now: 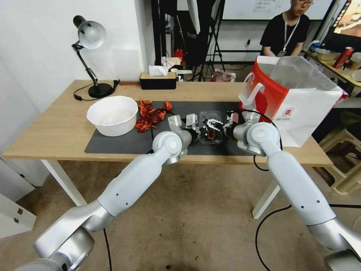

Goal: Close the takeout container lid, then place the container into the takeout bag.

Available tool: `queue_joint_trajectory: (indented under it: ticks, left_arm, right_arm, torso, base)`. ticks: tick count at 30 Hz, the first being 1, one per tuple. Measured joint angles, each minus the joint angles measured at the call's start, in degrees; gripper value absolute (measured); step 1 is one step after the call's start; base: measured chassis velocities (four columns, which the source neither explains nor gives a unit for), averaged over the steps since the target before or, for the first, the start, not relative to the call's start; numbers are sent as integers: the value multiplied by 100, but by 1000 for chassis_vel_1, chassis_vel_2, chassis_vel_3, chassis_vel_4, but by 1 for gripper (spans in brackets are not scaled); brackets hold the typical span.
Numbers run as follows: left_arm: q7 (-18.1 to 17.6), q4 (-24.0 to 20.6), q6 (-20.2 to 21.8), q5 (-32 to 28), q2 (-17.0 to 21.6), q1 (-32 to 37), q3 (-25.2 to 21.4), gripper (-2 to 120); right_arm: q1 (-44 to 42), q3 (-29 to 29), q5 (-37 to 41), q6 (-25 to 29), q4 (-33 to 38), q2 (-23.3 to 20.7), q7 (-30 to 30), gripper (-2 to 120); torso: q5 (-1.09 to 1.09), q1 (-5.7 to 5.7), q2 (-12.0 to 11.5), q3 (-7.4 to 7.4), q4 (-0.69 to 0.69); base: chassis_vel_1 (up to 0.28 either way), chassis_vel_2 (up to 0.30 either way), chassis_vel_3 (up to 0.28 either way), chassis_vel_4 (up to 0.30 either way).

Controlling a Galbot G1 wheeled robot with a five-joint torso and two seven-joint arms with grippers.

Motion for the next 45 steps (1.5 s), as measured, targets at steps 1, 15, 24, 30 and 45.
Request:
queue_joint_trajectory:
  ticks: [1, 15, 24, 30, 45]
  left_arm:
    - [0, 0, 0, 0, 0, 0, 0, 0]
    - [-6, -29, 13, -2, 25, -1, 15, 0]
    - [9, -39, 22, 8, 114, 5, 30, 0]
    - [22, -77, 17, 9, 158, 23, 22, 0]
    - [31, -302, 32, -14, 321, 89, -114, 0]
  right_arm:
    - [0, 0, 0, 0, 0, 0, 0, 100]
    - [-26, -9, 36, 0, 12, 4, 70, 70]
    - [-3, -11, 94, -3, -25, -18, 171, 43]
    - [12, -41, 131, -15, -30, -9, 195, 24]
    - [16, -43, 139, -17, 9, 3, 218, 0]
  torso:
    - [0, 0, 0, 0, 0]
    - [2, 0, 0, 2, 2]
    - [2, 1, -1, 2, 3]
    - [3, 2, -2, 2, 5]
    - [1, 1, -2, 1, 3]
  base:
    - [0, 0, 0, 0]
    - [0, 0, 0, 0]
    - [0, 0, 0, 0]
    - [0, 0, 0, 0]
    - [0, 0, 0, 0]
